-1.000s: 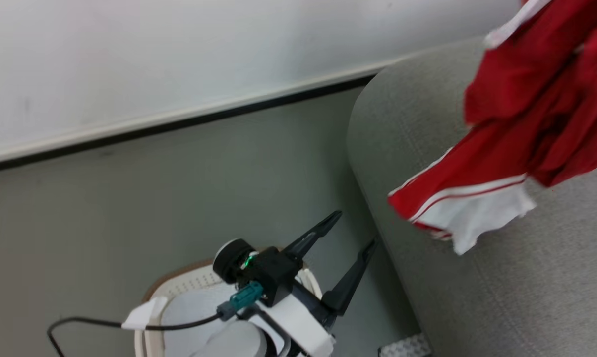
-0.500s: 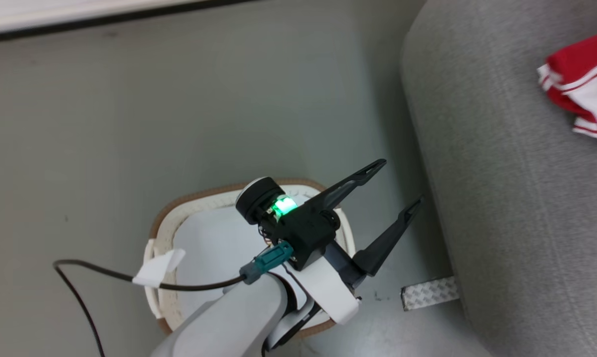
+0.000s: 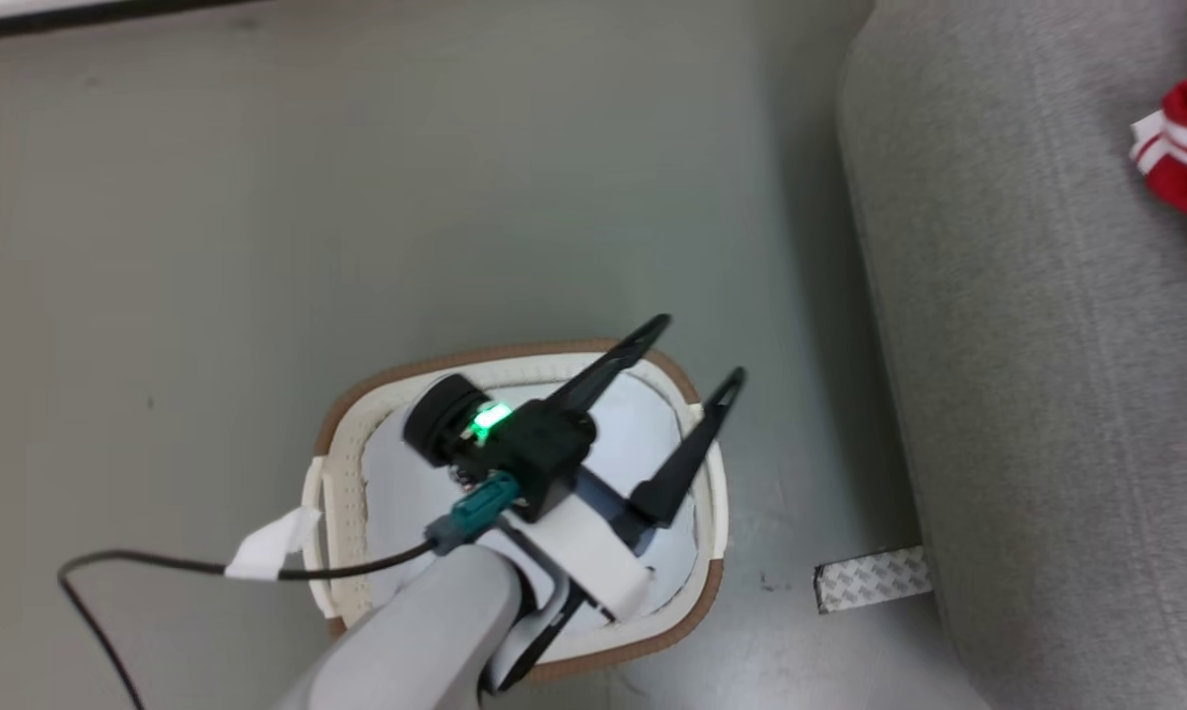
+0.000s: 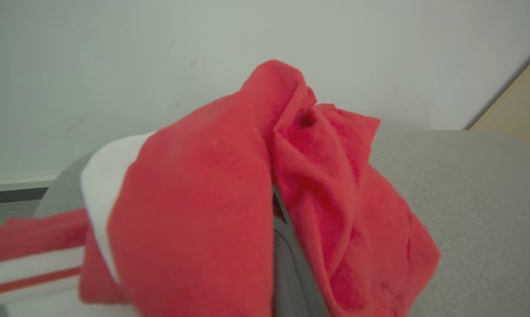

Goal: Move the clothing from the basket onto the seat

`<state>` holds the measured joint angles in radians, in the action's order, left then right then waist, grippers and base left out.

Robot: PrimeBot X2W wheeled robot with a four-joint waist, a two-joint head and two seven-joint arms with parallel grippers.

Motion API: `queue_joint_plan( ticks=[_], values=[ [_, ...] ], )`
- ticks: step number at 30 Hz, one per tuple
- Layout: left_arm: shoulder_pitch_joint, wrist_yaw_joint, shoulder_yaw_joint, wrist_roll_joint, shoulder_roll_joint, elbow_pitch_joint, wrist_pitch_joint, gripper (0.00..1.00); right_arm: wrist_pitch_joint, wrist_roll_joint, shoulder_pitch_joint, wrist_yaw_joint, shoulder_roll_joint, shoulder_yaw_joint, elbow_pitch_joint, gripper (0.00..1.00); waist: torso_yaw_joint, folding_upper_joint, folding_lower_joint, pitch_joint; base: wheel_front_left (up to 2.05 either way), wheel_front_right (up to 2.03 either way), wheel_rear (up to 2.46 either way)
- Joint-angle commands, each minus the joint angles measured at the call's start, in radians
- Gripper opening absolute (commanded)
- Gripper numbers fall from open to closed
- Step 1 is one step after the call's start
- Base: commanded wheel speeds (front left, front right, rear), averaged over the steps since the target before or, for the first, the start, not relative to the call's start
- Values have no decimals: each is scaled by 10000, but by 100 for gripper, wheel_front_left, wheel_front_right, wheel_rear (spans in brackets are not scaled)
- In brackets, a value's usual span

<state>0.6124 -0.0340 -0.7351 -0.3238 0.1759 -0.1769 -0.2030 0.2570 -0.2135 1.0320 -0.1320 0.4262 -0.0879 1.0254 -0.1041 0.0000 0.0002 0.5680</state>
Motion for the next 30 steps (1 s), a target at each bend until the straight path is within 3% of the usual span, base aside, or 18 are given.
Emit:
queue_joint_plan(
  ticks=[1,5,14,22,30],
  values=[
    [-152,35,31,-25,91,-25,-45,100,54,104,-235,25,-48,6,63,100,-125,0,-2,-200,0,0,0],
    [-505,317,296,-160,252,-264,-239,100,86,474,-668,25,-357,-153,-278,100,-288,0,-2,-845,0,0,0],
    [-1801,1199,1196,-606,422,-558,-562,100,70,1797,-3235,24,-1417,-1477,-3094,100,-251,0,-2,-2794,0,0,0],
    [-3461,2147,2662,-802,525,-158,-611,100,71,2110,-5543,24,-2457,-1229,-5503,100,188,0,-2,-4082,0,0,0],
    [-4822,2209,3916,-249,391,-87,-614,100,72,1801,-7546,25,-3247,-554,-7156,100,821,0,-2,-4818,0,0,0]
  ],
)
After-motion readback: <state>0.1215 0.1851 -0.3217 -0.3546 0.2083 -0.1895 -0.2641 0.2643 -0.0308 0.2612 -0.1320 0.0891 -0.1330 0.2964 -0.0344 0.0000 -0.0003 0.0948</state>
